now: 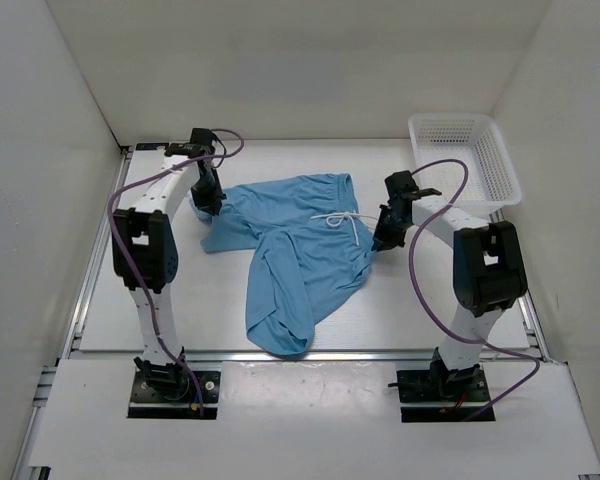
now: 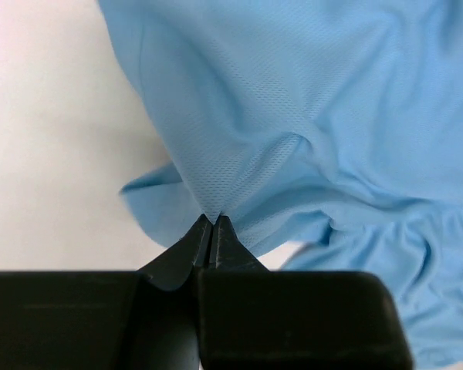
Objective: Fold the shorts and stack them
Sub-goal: Fold the shorts
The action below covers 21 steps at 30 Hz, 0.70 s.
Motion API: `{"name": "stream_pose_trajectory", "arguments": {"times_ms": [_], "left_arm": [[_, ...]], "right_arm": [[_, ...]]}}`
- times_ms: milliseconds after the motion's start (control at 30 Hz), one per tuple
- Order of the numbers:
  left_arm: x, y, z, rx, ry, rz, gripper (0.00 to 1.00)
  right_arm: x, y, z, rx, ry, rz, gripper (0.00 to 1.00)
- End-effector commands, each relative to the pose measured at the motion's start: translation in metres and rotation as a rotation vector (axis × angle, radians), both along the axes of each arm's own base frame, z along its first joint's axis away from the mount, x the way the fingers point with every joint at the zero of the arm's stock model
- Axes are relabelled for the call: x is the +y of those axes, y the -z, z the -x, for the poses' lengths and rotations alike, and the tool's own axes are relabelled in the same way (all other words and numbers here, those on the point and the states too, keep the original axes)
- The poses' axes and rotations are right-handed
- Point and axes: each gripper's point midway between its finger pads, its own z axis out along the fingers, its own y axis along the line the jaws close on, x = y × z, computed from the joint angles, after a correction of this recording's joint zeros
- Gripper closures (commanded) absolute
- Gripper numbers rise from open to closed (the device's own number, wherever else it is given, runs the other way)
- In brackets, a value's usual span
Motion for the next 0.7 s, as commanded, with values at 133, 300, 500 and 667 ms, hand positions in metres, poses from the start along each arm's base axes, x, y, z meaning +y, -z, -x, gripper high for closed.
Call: {"name": "stream_pose_trajectory", "arguments": {"times_ms": [133,300,500,667], "left_arm": [[0.016,-0.047,0.018,-0.089,0.008,-0.084,0.84],[0.016,-0.015,0.015,-0.006,0.020,-0.099,0.74],[0.019,-0.009,0.025,0.010,-0.002,-0.111,0.90],[0.046,-0.036,0.018,-0.056,-0.090,-0.142,0.61]], "right_arm": [[-0.006,-0.010,0.004,-0.042,0.017,0.022,1.00],[-0.005,-0.008,0.008,-0.031,0.014,0.015,1.00],[-0.005,-0.011,0.007,-0.041,0.005,0.015,1.00],[-0.008,-0.017,0.005,-0.065,0.003,0.030,1.00]]}}
